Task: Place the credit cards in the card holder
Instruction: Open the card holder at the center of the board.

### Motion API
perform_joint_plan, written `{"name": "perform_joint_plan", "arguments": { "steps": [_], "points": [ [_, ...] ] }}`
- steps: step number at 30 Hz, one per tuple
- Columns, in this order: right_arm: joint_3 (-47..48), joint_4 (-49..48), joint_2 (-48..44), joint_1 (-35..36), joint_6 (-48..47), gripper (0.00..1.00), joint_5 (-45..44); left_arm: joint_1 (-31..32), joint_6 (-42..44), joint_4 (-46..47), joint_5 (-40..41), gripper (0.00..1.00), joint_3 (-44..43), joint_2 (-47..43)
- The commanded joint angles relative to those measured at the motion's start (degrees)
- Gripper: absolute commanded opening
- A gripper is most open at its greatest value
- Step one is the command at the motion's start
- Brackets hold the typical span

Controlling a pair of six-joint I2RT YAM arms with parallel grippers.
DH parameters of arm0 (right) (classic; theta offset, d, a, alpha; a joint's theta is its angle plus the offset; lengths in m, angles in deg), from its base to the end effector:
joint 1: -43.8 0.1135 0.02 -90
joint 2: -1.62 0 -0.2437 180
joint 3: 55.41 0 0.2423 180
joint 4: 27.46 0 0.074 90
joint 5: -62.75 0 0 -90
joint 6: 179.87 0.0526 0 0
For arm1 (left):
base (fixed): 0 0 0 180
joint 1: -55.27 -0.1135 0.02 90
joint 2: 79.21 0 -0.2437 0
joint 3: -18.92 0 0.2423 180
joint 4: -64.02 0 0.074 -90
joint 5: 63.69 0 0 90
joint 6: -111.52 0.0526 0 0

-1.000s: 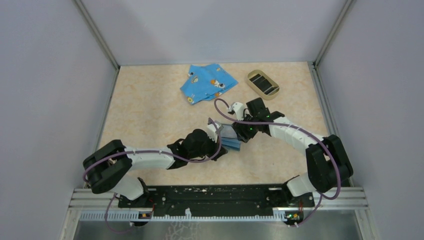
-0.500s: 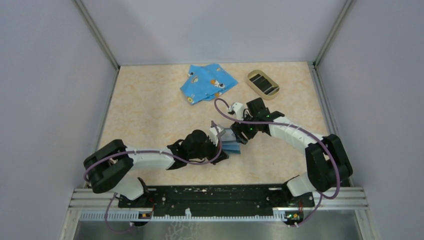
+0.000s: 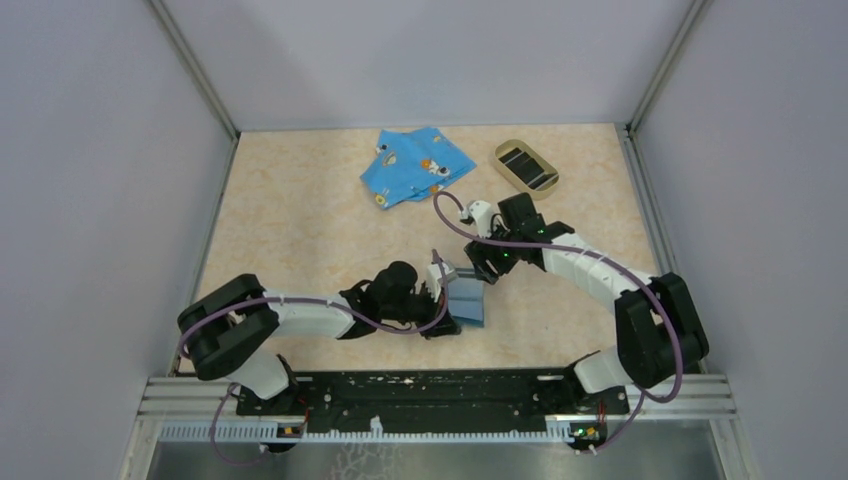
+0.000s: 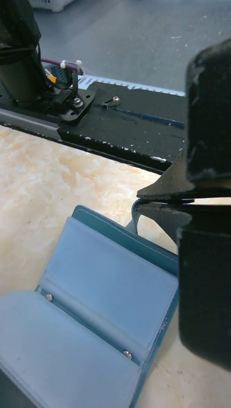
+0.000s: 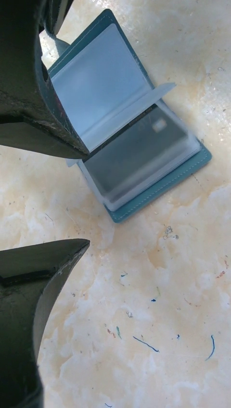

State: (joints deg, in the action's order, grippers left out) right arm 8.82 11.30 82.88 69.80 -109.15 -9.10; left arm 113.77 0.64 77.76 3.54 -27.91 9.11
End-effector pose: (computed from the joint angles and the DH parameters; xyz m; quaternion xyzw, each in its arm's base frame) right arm 0.2484 0.1394 0.1809 -0.4061 0.8532 0.1675 0.2811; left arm 0.1408 -0.2688 0.1395 0.3672 0.7615 -0.4537 0.2820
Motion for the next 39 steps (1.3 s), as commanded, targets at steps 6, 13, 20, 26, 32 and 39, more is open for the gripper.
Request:
{"name": "perform_joint_plan", "arguments": {
  "steps": [6, 13, 20, 26, 32, 39],
  "points": [
    [2.2, -0.2, 3.3, -0.5, 0.7, 0.61, 3.6, 0.3, 0.7, 1.0, -5.0, 0.00, 2.0, 0.5],
    [3.0, 2.2, 6.0, -1.3, -1.1, 0.62, 6.6, 0.3, 0.2, -2.1, -0.1, 0.00, 5.5, -1.9],
    [2.0, 4.9, 4.5, 0.8, -5.8, 0.68, 14.4, -0.7, -2.5, -6.1, 8.3, 0.00, 6.7, -4.4],
    [2.3, 3.8, 6.0, 3.2, -3.9, 0.69, 8.4, -5.8, -4.0, -6.8, 9.2, 0.00, 7.0, -5.5],
    [1.9, 3.2, 2.6, 2.9, -2.8, 0.68, 13.7, -9.7, -2.5, -8.2, 7.5, 0.00, 3.7, -3.7],
    [2.5, 4.0, 3.3, 1.5, -2.2, 0.64, 14.4, -11.9, -1.6, -8.5, 4.6, 0.00, -0.2, -0.4]
  ]
}}
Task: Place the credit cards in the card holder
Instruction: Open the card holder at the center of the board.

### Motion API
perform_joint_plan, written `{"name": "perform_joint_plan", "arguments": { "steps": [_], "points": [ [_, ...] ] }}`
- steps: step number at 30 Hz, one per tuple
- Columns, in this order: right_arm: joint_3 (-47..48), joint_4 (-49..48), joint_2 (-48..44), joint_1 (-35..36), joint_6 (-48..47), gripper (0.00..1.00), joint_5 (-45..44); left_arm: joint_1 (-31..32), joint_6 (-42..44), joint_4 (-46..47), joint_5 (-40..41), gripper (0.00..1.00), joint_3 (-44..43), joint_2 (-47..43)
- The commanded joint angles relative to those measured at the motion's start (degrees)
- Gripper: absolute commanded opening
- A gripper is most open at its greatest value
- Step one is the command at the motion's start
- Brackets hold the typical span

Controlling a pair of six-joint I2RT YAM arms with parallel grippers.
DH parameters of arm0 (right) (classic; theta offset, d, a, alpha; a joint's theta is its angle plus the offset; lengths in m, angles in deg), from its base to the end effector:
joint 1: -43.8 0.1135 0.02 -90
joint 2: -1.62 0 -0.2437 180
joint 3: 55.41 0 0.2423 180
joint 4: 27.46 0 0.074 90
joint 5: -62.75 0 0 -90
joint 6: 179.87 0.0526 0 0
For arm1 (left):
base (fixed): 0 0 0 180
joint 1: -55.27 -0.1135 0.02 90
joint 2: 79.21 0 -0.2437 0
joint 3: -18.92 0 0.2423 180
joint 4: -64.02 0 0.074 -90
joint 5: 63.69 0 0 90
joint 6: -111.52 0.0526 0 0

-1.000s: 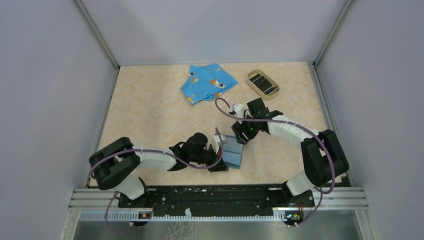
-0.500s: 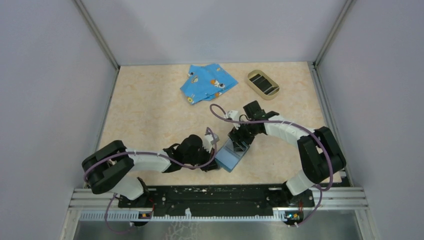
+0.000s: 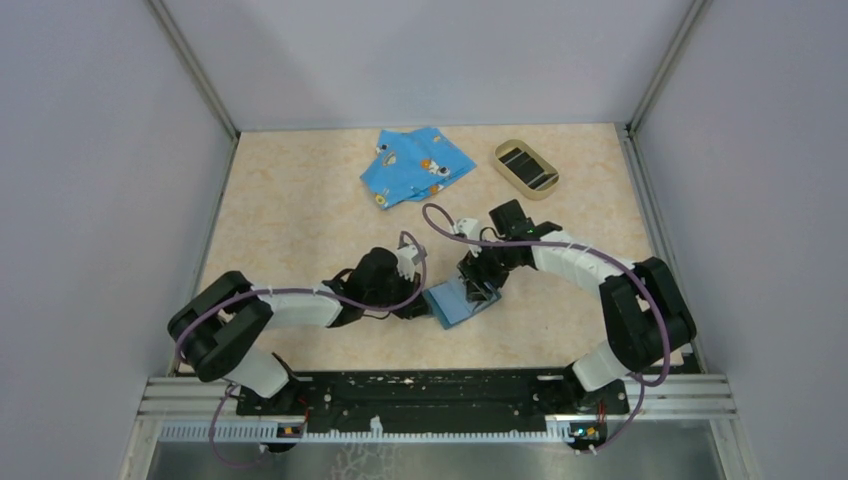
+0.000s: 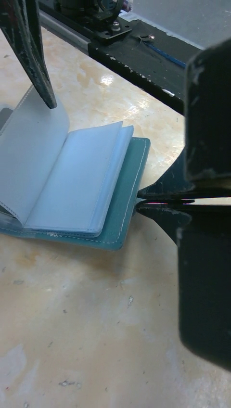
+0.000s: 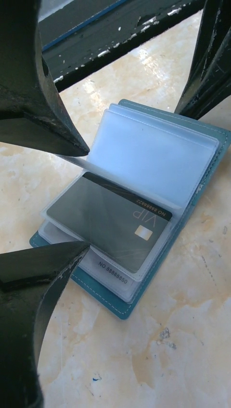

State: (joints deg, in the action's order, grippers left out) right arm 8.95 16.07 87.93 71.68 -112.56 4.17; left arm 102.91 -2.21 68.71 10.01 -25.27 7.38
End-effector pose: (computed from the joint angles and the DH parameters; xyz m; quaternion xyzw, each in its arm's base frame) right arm 0.2333 0.1544 0.1580 -0.4538 0.8260 0.2736 0.1922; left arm 0.1797 -0.2190 0.1172 0.2452 0.8564 -0.3578 0.2801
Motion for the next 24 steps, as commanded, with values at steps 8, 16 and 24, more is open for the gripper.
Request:
{"name": "perform_joint_plan", "arguments": {
  "steps": [8, 16, 24],
  "points": [
    [1.7, -2.8, -5.0, -3.1, 2.8, 0.67, -0.6, -2.5, 1.6, 0.1, -2.7, 0.00, -4.6, 2.5],
    [1.0, -3.5, -8.6, -4.5, 2.8, 0.69, 3.9, -3.9, 2.5, -0.5, -4.8, 0.00, -6.3, 4.5],
    [1.8, -2.9, -2.9, -4.5, 3.3, 0.30, -2.1, -4.0, 2.8, -0.5, -5.8, 0.00, -7.2, 5.1]
  ]
}}
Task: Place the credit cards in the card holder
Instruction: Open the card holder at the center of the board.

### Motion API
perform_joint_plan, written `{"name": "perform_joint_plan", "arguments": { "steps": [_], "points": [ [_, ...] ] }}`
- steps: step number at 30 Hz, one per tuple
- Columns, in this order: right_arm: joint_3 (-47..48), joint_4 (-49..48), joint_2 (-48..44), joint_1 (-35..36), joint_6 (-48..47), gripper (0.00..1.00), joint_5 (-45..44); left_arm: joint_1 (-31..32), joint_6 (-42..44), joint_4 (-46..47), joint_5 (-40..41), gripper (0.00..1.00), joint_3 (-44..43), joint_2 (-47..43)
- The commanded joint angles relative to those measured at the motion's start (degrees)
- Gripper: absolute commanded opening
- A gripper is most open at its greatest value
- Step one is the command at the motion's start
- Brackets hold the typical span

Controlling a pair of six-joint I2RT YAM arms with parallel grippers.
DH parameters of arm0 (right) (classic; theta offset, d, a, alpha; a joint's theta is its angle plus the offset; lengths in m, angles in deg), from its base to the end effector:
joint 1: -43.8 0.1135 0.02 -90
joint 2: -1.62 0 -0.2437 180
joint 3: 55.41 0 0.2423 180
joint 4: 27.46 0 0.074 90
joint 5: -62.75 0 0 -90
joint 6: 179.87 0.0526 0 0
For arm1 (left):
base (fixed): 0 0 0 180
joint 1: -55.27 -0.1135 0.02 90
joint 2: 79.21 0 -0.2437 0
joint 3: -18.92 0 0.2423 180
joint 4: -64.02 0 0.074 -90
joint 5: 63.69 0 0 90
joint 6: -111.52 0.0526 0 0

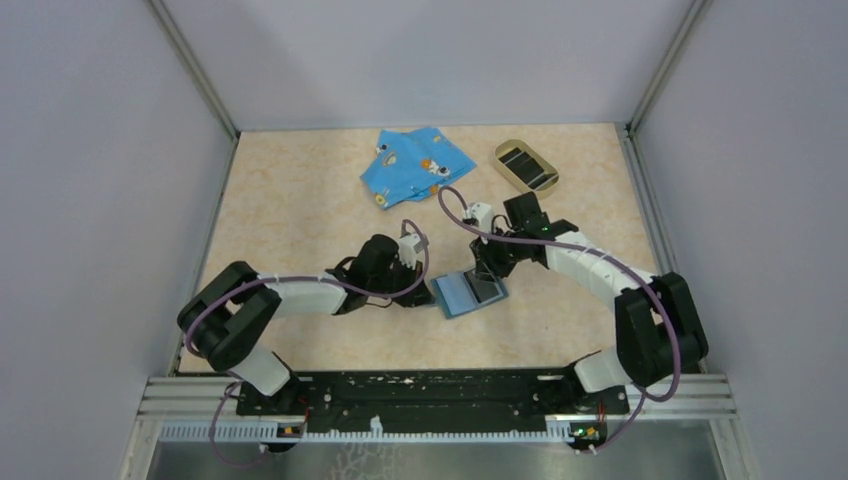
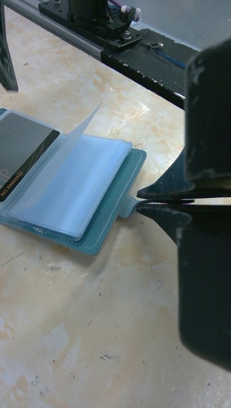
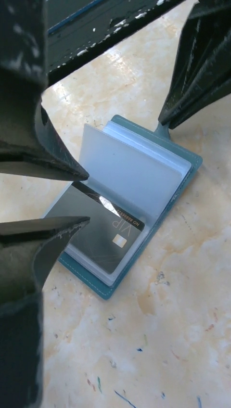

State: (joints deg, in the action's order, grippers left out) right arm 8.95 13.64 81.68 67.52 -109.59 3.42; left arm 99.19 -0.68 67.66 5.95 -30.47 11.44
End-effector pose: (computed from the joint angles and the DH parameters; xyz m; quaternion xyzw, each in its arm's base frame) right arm 0.2423 0.1358 0.1882 -0.4122 0.8306 0.2629 0.2665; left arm 0.2053 -0.2231 0.1221 0.2430 0.8527 -0.3699 0.2776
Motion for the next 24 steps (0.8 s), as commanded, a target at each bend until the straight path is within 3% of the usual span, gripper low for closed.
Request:
{"name": "perform_joint_plan", "arguments": {
  "steps": [1, 3, 9, 15, 19, 24],
  "points": [
    [2.1, 0.2, 4.6, -0.3, 0.1, 0.22, -0.6, -0.4, 1.5, 0.5, -1.7, 0.00, -2.2, 1.3],
    [2.7, 1.1, 6.4, 0.1, -0.3, 0.12, 0.5, -0.9, 1.6, 0.2, -1.7, 0.00, -2.9, 2.1],
    [3.3, 1.7, 10.8, 3.2, 0.1, 0.11, 3.1, -2.9, 1.5, 0.0, -2.4, 0.01, -5.5, 4.7],
    [6.9, 5.1, 13.3, 3.3, -2.4, 0.12, 7.8, -4.2, 0.5, 2.3, -4.0, 0.21, -6.3, 5.2],
    [5.8, 6.3, 6.0, 1.4, -5.8, 0.24, 8.6, -5.2, -1.5, 6.5, -4.8, 0.38, -3.9, 1.6],
    [4.4, 6.4, -6.4, -2.7, -9.3, 0.38, 8.5, -5.4, -0.7, 5.3, -0.2, 0.60, -0.2, -9.4]
  ]
}}
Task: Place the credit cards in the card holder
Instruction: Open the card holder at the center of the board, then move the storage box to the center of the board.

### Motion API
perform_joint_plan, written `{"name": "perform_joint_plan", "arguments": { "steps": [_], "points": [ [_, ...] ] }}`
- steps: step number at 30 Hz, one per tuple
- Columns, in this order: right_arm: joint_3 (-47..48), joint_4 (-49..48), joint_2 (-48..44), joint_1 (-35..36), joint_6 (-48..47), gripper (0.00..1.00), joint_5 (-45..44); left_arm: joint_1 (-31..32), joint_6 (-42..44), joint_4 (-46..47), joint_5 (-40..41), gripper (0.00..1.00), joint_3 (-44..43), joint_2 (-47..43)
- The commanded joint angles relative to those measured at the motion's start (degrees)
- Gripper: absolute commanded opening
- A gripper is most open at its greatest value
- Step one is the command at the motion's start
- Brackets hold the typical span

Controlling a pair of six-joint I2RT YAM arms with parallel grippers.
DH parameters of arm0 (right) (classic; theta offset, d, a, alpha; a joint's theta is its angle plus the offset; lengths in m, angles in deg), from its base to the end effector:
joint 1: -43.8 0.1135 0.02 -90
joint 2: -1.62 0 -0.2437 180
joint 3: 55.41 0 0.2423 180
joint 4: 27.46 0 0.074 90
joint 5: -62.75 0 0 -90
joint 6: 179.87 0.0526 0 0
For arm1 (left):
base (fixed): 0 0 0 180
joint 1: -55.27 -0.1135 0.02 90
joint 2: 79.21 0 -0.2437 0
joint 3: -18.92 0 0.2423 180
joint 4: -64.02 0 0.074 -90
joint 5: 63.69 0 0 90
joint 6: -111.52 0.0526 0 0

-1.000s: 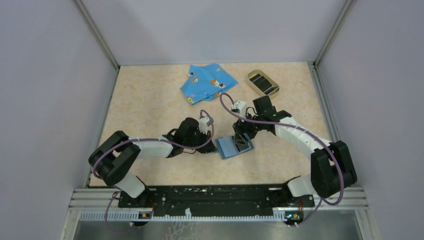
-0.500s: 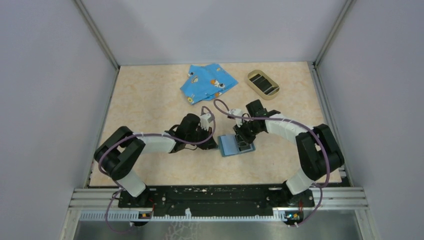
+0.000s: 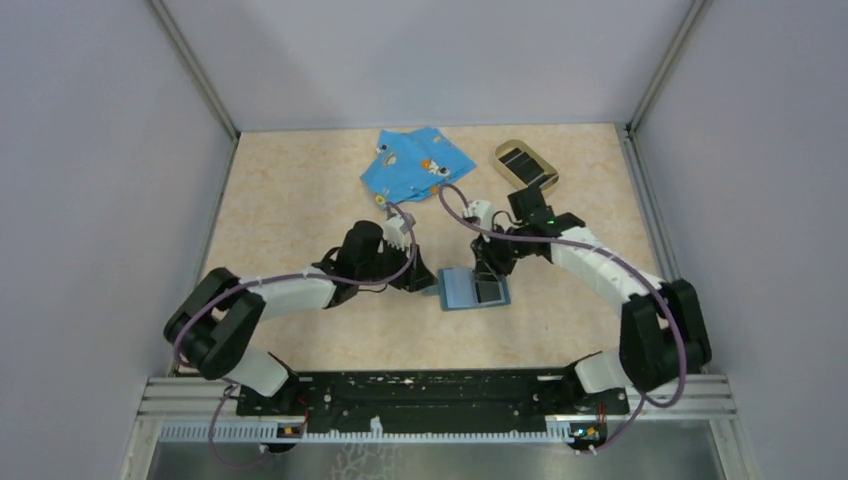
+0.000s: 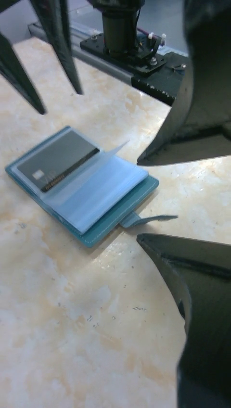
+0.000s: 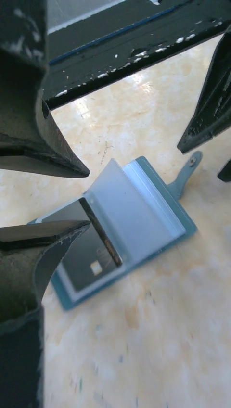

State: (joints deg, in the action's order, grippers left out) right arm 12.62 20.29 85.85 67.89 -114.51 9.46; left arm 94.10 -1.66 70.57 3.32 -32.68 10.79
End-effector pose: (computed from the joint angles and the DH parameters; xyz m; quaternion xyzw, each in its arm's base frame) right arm 0.2420 0.1427 0.1840 -0.4461 0.8131 0.3058 0.2154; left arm 0.2316 -0.2128 0.1421 0.2125 0.8353 -0.3946 0.3185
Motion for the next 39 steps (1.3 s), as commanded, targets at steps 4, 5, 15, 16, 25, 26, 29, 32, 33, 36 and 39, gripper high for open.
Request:
{"name": "perform_joint_plan", "arguments": {
  "steps": [4, 5, 15, 16, 25, 26, 29, 32, 33, 36, 39],
  "points": [
    [0.2, -1.2, -19.7, -8.1, -5.2, 0.48, 5.8, -0.4, 0.9, 0.6, 7.9, 0.80, 4.8, -17.8],
    [0.2, -1.4, -21.4, -9.4, -5.2, 0.50, 6.9, -0.4, 0.9, 0.5, 8.7, 0.85, 5.3, -20.1],
    [4.0, -8.3, -30.6, -11.6, -0.5, 0.99, -1.7, -0.7, -3.9, 1.0, 7.7, 0.99, 9.3, -34.0],
    [6.9, -6.1, -28.4, -12.4, 0.1, 0.98, -0.9, -0.7, -4.4, 1.7, 6.3, 0.99, 9.6, -34.8],
    [14.7, -13.7, -11.4, -20.2, 15.6, 0.95, 6.6, -0.7, 4.3, -6.5, 1.5, 0.99, -0.4, -36.1],
    [15.1, -14.8, -9.7, -20.3, 17.1, 0.94, 5.4, -0.7, 6.4, -8.0, 2.0, 0.99, -1.9, -35.2],
    [15.8, -17.9, -5.0, -20.7, 21.3, 0.92, -0.6, -0.7, 11.5, -11.5, 3.2, 0.99, -5.7, -32.1],
    [18.3, -21.9, 0.8, -24.5, 32.7, 0.85, -3.6, -0.7, 12.9, -14.1, 3.5, 0.99, -9.1, -28.7],
    [19.8, -22.6, 3.0, -26.4, 36.6, 0.78, -3.8, -0.8, 13.6, -15.5, 3.0, 0.99, -10.6, -27.7],
    [25.8, -21.3, 9.7, -28.5, 42.0, 0.60, -7.2, -0.8, 17.9, -23.2, 2.6, 0.98, -17.7, -25.2],
    [29.7, -19.7, 14.0, -28.6, 43.8, 0.60, -13.7, -0.7, 22.0, -25.0, 6.7, 0.98, -19.4, -25.3]
  ]
}}
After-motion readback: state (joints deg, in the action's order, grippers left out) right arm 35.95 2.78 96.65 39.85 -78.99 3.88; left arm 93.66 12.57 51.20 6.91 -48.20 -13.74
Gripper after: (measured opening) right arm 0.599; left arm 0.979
